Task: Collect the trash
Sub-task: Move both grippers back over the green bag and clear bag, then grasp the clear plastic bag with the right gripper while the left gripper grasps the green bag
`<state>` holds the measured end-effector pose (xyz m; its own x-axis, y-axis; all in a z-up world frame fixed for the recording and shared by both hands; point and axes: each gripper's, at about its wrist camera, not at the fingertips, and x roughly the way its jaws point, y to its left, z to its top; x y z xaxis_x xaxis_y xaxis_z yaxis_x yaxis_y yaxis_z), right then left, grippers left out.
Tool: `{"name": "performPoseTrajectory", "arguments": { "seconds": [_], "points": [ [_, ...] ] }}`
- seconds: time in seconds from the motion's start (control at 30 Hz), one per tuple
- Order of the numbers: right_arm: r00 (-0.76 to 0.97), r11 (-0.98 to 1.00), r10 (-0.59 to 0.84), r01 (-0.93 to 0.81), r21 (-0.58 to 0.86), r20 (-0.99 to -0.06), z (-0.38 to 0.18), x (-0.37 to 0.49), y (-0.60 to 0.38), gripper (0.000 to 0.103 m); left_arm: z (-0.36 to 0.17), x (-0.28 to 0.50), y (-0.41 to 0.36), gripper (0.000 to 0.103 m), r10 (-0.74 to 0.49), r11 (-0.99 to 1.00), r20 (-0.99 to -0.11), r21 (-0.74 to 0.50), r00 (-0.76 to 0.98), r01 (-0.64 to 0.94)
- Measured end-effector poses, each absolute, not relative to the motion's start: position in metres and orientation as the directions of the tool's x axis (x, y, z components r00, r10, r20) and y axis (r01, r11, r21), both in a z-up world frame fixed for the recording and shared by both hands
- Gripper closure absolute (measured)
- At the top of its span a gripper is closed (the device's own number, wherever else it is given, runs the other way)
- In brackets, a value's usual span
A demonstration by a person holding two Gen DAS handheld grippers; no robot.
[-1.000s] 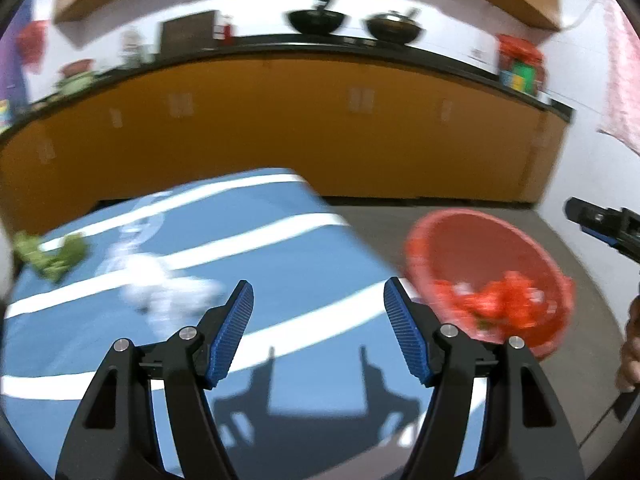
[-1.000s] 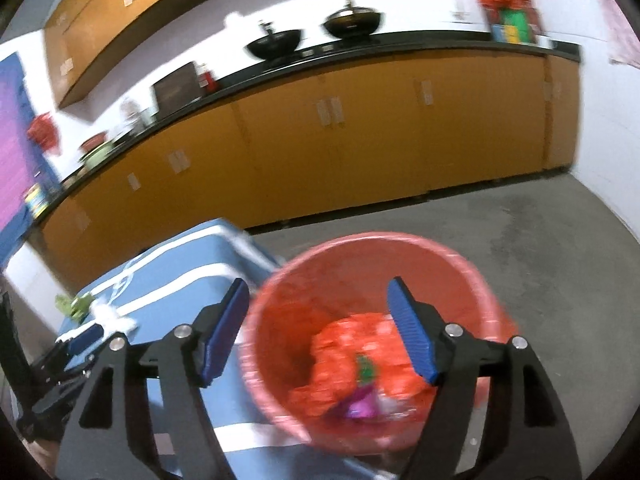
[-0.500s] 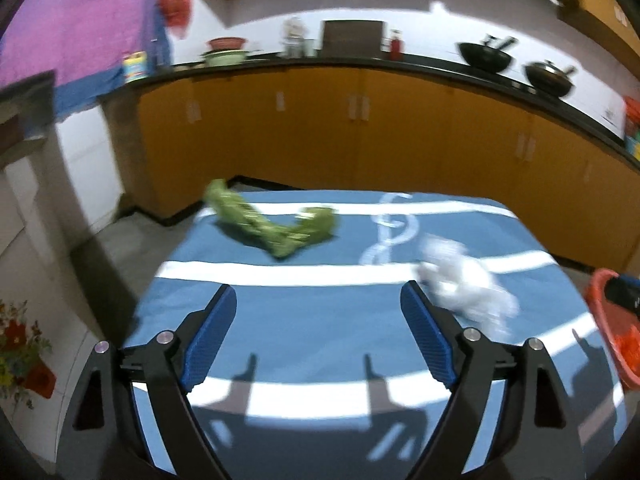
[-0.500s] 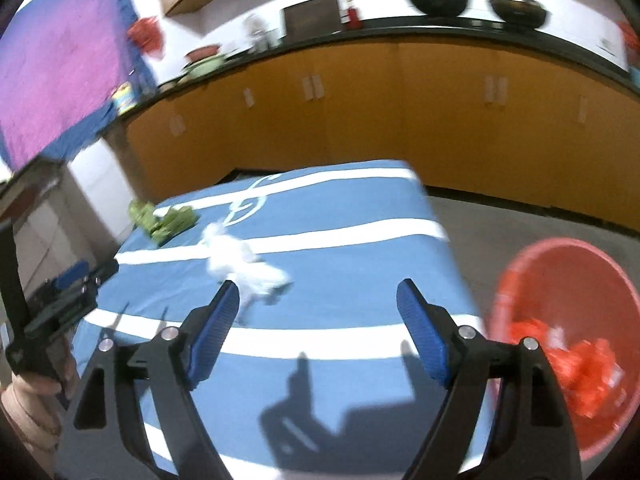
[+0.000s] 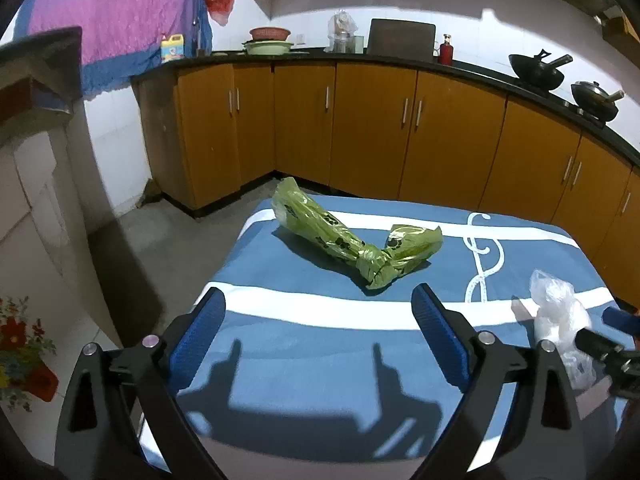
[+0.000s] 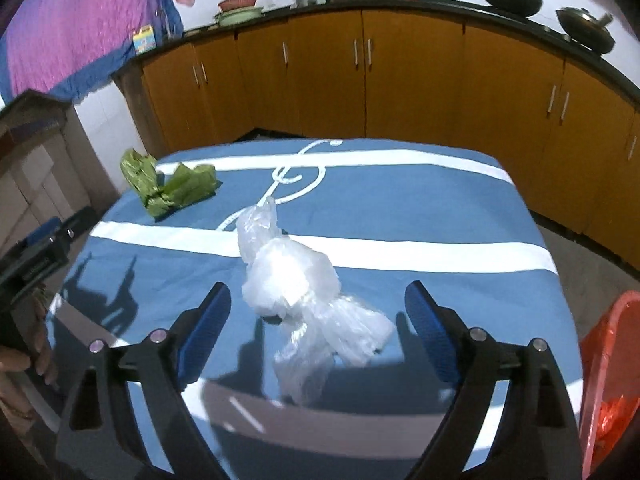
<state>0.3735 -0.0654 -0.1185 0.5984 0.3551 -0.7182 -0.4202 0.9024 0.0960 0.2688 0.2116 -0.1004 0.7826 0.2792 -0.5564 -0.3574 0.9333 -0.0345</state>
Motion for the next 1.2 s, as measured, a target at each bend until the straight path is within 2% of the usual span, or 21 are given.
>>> {"name": "performPoseTrajectory", "arguments": {
  "seconds": [0.2,0.5,0.57,0.67,1.0,1.13,1.17,1.2],
  "points": [
    [0.584,0.898,0.337,-0.434,0.067,-0.739,-0.130,0.382,-0.056,0.018,-0.103,0.286,0.213,0.007,0.254,0.938,-0.563,-0.054,0.786,-0.342],
    [0.574,0.904,0.341,-0.419,0.091,-0.744,-0.132,0.383,-0.063,0.063,-0.104,0.311,0.205,0.006,0.231,0.946,-0.572,-0.057,0.787,-0.319],
    [0.580,0.907,0.335,-0.412,0.087,-0.742,-0.132,0.381,-0.065,0.068,-0.105,0.320,0.207,0.006,0.235,0.943,-0.583,-0.059,0.778,-0.329],
    [0.589,0.911,0.333,-0.402,0.091,-0.737,-0.130,0.378,-0.070,0.069,-0.108,0.333,0.212,0.006,0.238,0.935,-0.604,-0.071,0.761,-0.349],
    [0.600,0.913,0.341,-0.396,0.101,-0.723,-0.127,0.376,-0.078,0.069,-0.122,0.362,0.223,0.035,0.184,0.928,-0.706,-0.104,0.683,-0.358],
    [0.599,0.915,0.342,-0.388,0.112,-0.724,-0.129,0.376,-0.081,0.069,-0.125,0.364,0.224,0.042,0.160,0.927,-0.725,-0.123,0.670,-0.353],
    [0.600,0.916,0.342,-0.384,0.115,-0.723,-0.129,0.376,-0.082,0.069,-0.125,0.363,0.224,0.046,0.154,0.927,-0.727,-0.127,0.670,-0.352],
    [0.601,0.917,0.341,-0.381,0.116,-0.723,-0.128,0.376,-0.082,0.069,-0.125,0.362,0.224,0.055,0.148,0.927,-0.729,-0.133,0.669,-0.350]
  ]
}}
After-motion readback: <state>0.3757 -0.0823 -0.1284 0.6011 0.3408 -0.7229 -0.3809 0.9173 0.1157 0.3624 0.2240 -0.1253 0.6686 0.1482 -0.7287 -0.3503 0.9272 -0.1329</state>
